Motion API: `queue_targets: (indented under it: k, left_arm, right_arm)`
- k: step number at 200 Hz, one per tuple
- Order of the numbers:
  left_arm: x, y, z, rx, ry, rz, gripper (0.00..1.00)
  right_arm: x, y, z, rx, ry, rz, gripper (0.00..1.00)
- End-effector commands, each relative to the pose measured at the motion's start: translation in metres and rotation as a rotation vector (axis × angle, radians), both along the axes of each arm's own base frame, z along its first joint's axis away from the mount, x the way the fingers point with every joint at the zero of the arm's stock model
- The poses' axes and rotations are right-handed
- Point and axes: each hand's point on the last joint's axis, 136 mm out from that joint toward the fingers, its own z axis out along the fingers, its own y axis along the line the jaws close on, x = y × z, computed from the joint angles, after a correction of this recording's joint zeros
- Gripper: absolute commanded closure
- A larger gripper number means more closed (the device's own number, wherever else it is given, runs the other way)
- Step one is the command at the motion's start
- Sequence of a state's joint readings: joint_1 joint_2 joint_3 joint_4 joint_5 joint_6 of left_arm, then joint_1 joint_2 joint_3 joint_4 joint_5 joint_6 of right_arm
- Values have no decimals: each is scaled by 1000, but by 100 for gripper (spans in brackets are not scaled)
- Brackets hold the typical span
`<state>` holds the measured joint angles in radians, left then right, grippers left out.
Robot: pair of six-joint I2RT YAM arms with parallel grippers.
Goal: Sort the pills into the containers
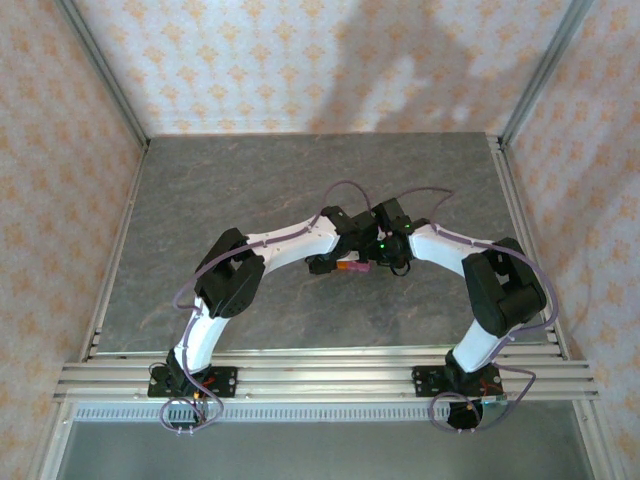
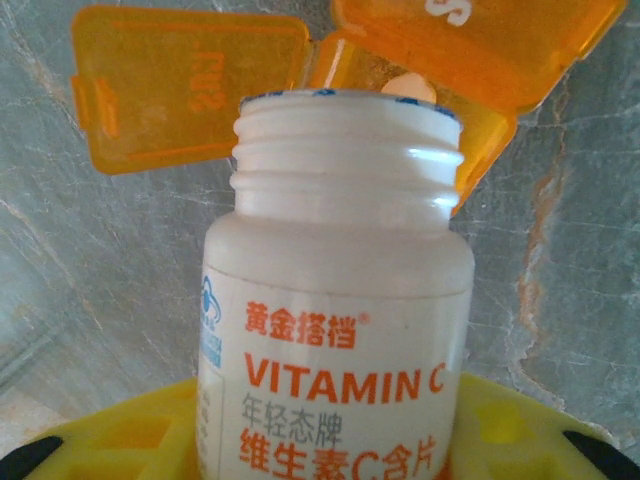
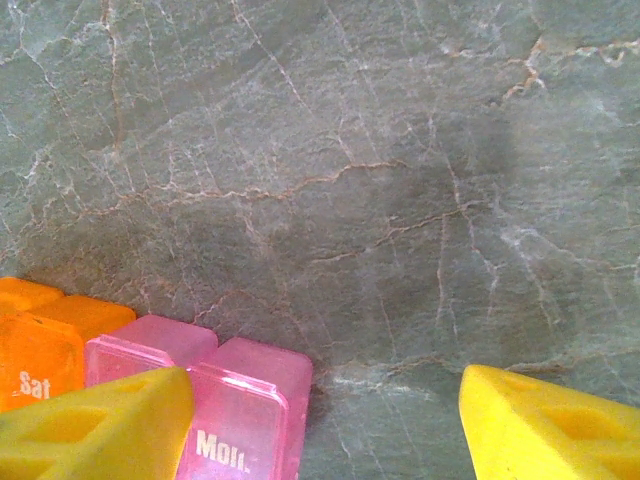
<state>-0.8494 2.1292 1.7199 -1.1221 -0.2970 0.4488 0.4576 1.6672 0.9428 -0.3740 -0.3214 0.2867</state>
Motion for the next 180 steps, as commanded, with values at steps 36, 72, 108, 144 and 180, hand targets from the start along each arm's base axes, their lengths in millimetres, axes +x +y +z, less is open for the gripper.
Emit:
queue_targets:
  k: [36, 72, 108, 144, 180]
  left_arm:
    - [2, 8, 21, 18, -34, -22, 100]
    - [5, 11, 25, -5, -38, -4, 100]
    - [7, 13, 30, -16, -43, 6, 100]
    - [7, 13, 29, -12, -39, 6, 100]
    - [7, 13, 27, -6, -34, 4, 100]
  right_arm:
    - [-5, -6, -4, -38, 22, -9, 29]
    - [-1, -5, 14, -1, -8, -25, 29]
    - [4, -10, 35, 35, -50, -51, 28]
    - [3, -18, 43, 41, -62, -69, 28]
    - [-6, -22, 35, 42, -40, -71, 28]
